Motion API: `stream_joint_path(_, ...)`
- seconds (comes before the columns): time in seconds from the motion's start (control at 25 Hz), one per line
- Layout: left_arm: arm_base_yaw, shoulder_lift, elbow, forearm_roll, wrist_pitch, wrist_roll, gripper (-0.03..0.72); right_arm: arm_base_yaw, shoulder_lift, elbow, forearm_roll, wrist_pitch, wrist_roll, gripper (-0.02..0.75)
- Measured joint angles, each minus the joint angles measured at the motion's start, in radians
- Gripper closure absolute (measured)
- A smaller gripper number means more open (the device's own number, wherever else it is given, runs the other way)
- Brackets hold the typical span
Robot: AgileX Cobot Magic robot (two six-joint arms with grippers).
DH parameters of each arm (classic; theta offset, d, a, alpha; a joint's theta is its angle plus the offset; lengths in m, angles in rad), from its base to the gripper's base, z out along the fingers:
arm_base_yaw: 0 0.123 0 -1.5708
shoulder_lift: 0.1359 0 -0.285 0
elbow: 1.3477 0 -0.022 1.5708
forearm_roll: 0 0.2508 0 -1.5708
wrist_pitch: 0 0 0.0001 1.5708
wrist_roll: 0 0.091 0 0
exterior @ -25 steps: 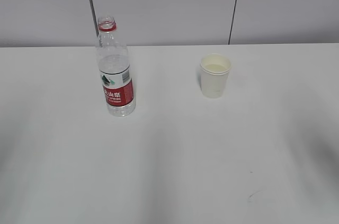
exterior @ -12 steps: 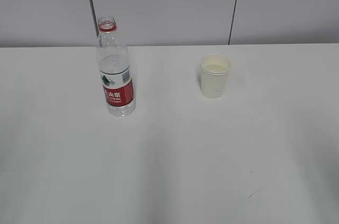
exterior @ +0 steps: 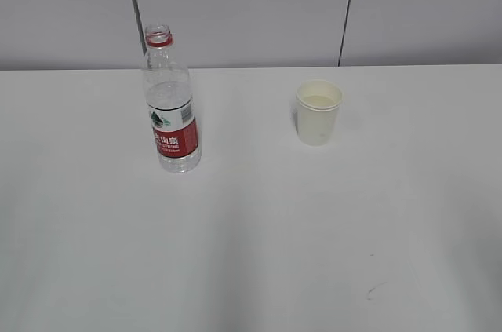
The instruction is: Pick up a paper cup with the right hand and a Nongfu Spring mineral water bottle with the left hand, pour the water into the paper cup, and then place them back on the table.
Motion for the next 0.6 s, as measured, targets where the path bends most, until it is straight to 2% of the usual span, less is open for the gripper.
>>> stream_joint_path(0.6, 0.0, -0.172, 0.0, 0.0, 0.015, 0.0, 0.207, 0.0, -0.334, 0.004, 0.002, 0.021, 0.0, 0.147)
